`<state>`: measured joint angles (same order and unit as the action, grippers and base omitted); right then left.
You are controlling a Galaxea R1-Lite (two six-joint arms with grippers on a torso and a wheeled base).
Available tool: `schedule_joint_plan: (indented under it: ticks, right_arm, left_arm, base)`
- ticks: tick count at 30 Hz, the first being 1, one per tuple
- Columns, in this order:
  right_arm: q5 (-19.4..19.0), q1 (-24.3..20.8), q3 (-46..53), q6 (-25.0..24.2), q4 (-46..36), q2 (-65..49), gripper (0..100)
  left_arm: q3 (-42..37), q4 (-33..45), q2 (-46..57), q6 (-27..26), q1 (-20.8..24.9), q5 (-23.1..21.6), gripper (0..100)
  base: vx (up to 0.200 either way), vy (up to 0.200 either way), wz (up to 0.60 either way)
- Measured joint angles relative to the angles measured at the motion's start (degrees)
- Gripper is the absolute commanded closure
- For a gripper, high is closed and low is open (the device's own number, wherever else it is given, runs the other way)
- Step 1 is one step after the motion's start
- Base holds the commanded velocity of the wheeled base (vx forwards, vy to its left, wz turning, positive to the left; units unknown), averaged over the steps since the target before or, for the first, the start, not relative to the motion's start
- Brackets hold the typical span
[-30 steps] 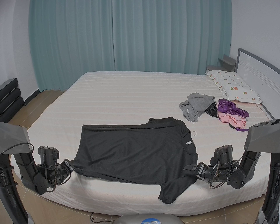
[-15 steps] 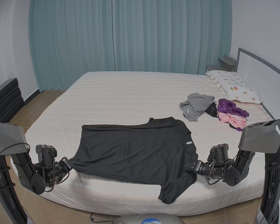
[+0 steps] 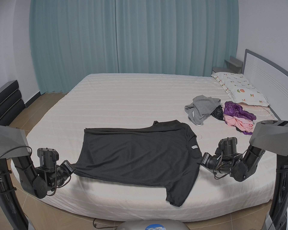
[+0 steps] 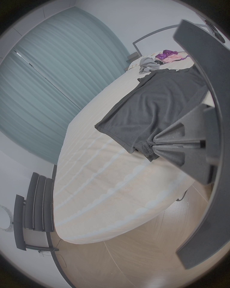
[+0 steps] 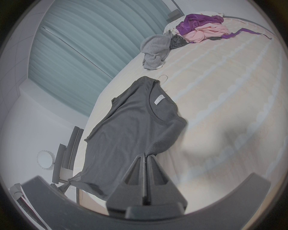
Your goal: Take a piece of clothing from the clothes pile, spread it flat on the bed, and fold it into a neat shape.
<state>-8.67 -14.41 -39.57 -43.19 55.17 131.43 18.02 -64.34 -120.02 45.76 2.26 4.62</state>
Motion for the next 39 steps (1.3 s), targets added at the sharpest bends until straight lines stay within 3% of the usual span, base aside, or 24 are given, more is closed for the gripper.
schedule_joint_plan:
  ticks: [9, 10, 19, 31, 39]
  right_arm:
    - [0.0, -0.4, -12.8, 0.0, -12.3, 0.7, 100]
    - [0.1, -0.6, -14.5, 0.0, -13.9, 1.1, 0]
    - [-0.3, -1.6, -22.6, 0.2, -19.5, 5.7, 0]
    - [-6.6, -0.9, -11.3, 8.2, -17.0, 2.0, 0]
    - [-6.9, -1.5, -9.7, 9.0, -13.8, 2.3, 0]
  left_arm:
    - [0.9, -0.1, -0.9, 0.1, -0.8, 1.2, 100]
    - [1.0, -0.1, -1.0, 0.1, -1.0, 1.2, 100]
    - [2.2, -0.1, -3.1, 0.2, -2.0, 1.4, 100]
    - [2.7, -0.1, -4.2, 0.2, -2.7, 1.4, 100]
    - [2.7, -0.1, -4.3, 0.2, -2.8, 1.3, 100]
  base:
    - [0.000, 0.000, 0.00]
    - [0.000, 0.000, 0.00]
    - [0.000, 0.000, 0.00]
    - [0.000, 0.000, 0.00]
    - [0.000, 0.000, 0.00]
